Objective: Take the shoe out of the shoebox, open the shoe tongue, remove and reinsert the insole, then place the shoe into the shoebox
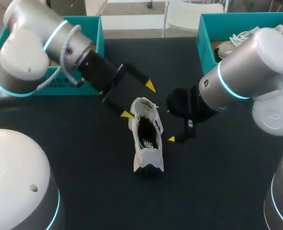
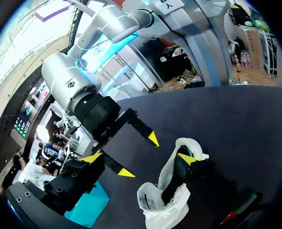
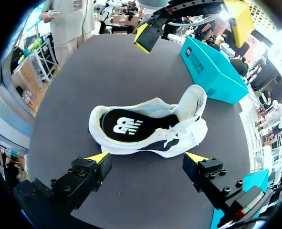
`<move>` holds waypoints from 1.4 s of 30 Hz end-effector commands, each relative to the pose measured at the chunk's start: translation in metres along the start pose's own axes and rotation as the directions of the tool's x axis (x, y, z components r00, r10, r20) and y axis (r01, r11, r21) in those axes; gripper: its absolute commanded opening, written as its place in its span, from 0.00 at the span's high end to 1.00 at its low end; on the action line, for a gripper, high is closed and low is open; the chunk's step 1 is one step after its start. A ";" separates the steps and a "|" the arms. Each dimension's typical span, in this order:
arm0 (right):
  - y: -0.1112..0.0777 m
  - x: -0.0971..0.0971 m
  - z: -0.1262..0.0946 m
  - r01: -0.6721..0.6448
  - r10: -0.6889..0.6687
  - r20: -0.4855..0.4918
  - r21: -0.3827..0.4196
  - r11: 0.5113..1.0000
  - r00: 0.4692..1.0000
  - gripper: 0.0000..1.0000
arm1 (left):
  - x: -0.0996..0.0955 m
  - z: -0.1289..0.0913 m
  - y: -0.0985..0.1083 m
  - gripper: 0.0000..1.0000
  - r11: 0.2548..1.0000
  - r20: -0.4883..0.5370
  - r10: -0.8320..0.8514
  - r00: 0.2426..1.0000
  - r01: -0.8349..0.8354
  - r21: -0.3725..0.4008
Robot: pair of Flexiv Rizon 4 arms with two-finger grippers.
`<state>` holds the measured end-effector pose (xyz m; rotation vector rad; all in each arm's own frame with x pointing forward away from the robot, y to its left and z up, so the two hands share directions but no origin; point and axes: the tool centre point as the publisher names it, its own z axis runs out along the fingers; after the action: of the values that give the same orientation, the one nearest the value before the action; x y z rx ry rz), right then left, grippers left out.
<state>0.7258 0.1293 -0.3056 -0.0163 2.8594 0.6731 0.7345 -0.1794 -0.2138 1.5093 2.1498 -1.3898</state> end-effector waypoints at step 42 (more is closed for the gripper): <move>-0.059 -0.050 -0.199 -0.040 0.045 -0.023 0.165 0.985 0.999 0.00 | 0.030 0.010 0.021 0.36 0.967 -0.720 0.142 0.679 -0.251 -0.047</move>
<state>0.7401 -0.0131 -0.1459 0.0601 2.9425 0.4450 0.7391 -0.1640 -0.2495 2.3136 2.2750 -0.7209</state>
